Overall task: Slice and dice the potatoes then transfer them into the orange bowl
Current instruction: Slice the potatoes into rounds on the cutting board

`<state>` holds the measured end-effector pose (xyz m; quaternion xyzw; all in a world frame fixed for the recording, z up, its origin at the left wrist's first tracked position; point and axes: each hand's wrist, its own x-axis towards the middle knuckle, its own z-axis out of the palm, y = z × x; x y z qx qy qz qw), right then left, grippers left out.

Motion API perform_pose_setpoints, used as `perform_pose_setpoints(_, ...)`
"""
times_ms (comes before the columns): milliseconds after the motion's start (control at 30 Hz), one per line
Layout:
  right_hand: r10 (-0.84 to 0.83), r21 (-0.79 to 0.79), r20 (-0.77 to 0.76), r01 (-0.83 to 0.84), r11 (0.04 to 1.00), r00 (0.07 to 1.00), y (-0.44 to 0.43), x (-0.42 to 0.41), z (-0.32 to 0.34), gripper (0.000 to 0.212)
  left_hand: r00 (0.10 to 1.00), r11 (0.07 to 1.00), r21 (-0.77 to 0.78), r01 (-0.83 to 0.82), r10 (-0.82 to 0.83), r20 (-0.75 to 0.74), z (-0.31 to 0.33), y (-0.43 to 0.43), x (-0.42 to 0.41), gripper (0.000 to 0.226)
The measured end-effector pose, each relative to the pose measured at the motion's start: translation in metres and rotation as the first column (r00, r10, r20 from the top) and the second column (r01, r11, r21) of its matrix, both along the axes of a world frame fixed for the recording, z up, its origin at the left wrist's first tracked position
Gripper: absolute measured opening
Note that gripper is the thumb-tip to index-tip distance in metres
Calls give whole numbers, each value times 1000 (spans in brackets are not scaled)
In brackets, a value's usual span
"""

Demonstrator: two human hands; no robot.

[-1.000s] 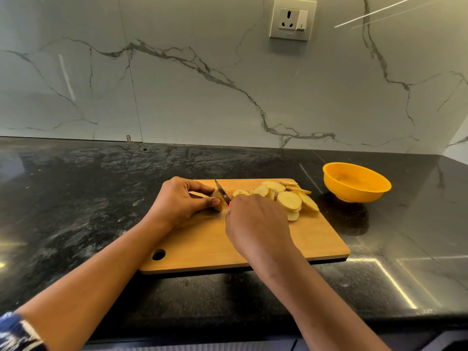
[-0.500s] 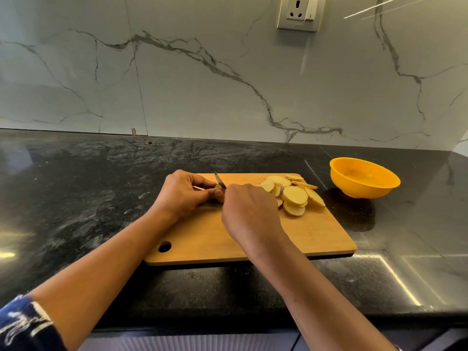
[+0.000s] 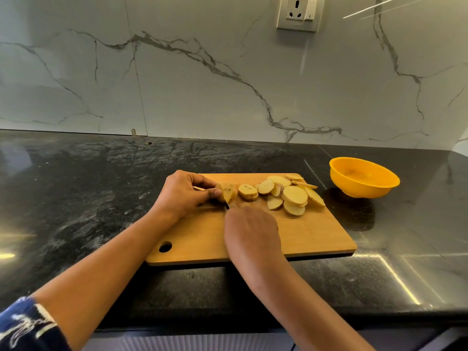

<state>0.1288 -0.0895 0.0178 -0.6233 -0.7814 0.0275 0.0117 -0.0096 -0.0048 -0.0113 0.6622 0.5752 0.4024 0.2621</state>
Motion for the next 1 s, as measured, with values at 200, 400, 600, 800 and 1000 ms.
perform_pose_setpoints(200,12,-12,-7,-12,1000,1000,-19,17,2,19,996,994,-102,44,-35,87,4,2,-2,24)
perform_pose_setpoints(400,-86,27,-94,89,996,992,-16,38,2,23,993,988,-128,92,-81,87,7,3,-4,25)
perform_pose_setpoints(600,-141,45,-125,148,988,982,-7,46,3,26,988,985,-106,137,-143,-53,12,0,-5,39)
perform_pose_setpoints(800,-92,74,-152,104,992,984,-10,46,1,26,913,981,-51,187,-193,-359,16,0,-5,66)
perform_pose_setpoints(1000,-27,82,-96,35,996,995,-19,37,-7,26,897,983,-69,168,-182,-403,13,9,-11,62)
